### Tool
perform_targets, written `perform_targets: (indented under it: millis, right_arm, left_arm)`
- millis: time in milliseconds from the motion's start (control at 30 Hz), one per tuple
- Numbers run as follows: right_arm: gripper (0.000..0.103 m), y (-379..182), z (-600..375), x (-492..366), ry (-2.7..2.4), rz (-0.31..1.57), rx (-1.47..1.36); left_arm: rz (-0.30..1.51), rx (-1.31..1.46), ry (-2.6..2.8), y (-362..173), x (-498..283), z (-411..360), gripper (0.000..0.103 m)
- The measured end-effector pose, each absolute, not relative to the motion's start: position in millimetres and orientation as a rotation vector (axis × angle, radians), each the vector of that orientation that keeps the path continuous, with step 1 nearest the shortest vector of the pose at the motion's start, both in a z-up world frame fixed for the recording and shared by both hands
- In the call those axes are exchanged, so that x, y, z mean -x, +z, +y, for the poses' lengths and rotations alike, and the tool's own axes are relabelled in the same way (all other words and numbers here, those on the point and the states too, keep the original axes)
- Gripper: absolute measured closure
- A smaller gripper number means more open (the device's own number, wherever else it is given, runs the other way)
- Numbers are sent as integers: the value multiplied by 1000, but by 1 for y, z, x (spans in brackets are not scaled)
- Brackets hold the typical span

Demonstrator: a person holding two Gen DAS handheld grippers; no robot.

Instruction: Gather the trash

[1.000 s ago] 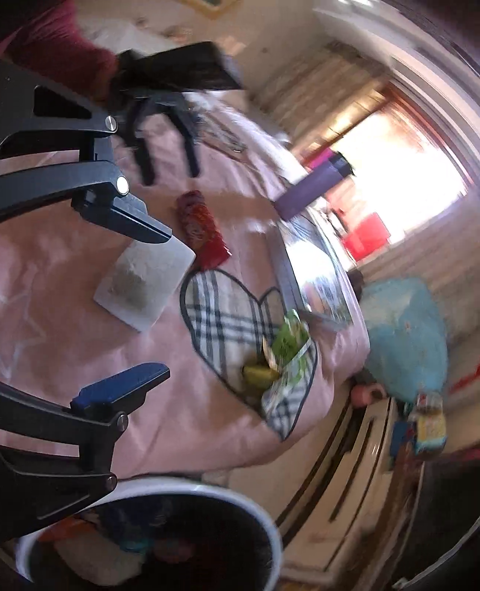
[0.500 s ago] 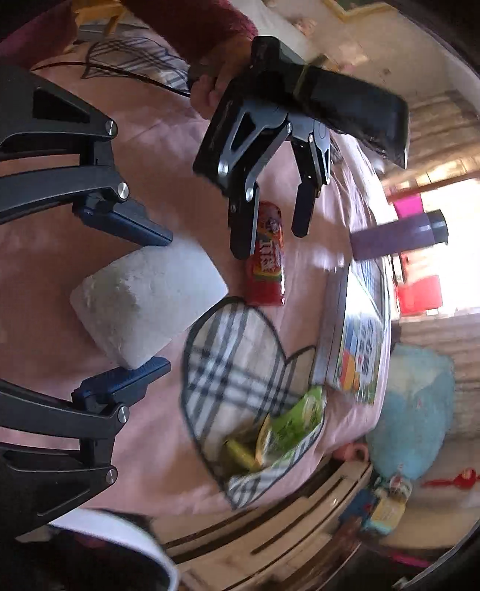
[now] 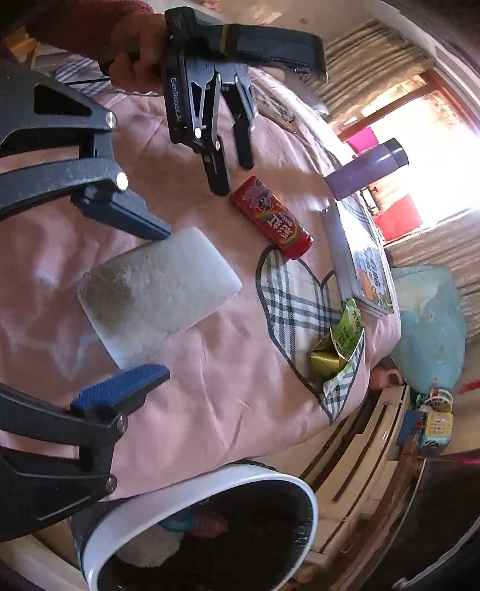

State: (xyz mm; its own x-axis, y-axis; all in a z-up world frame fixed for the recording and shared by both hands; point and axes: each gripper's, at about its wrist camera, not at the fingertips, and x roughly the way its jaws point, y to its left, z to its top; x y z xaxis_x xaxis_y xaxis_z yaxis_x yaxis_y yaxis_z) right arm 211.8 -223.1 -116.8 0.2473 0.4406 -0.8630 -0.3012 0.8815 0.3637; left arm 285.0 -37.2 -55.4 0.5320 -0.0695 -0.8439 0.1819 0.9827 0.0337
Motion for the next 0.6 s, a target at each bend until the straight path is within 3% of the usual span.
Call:
perform_targets:
  millis: [100,133,200,267,500,533,567,600]
  right_arm:
    - [26,-112,-223,-212,516,1196,-89]
    - [25,-110,-222,-212,516,1185,-71]
    - [24,-108,-222,-212,527,1173,-52]
    - [24,-108,-218,-212,543,1163,-42]
    - [26,-119,-202,-216,552,1165,27]
    - [31,-122,-200,-216,544,1164,43]
    - [41,-124,-200,-215,536,1164,52]
    - [42,-127,-199,-215,536,1170,47]
  left_arm:
    - [1022,-74,-129,-56,-292,-34,29]
    - [1013,-73,-115,-55,-295,-34,19]
    - [982,-83,-92,-53,-300,-37,8]
    - [956,-101,-90,-53,-305,-42,4]
    - [993,-95,-79,-71,-326,-51,5]
    - [996,-104,-75,-73,-326,-53,7]
    - [996,-113,-68,-74,-327,-54,11]
    - [997,-124,-65,-76,-326,-56,23]
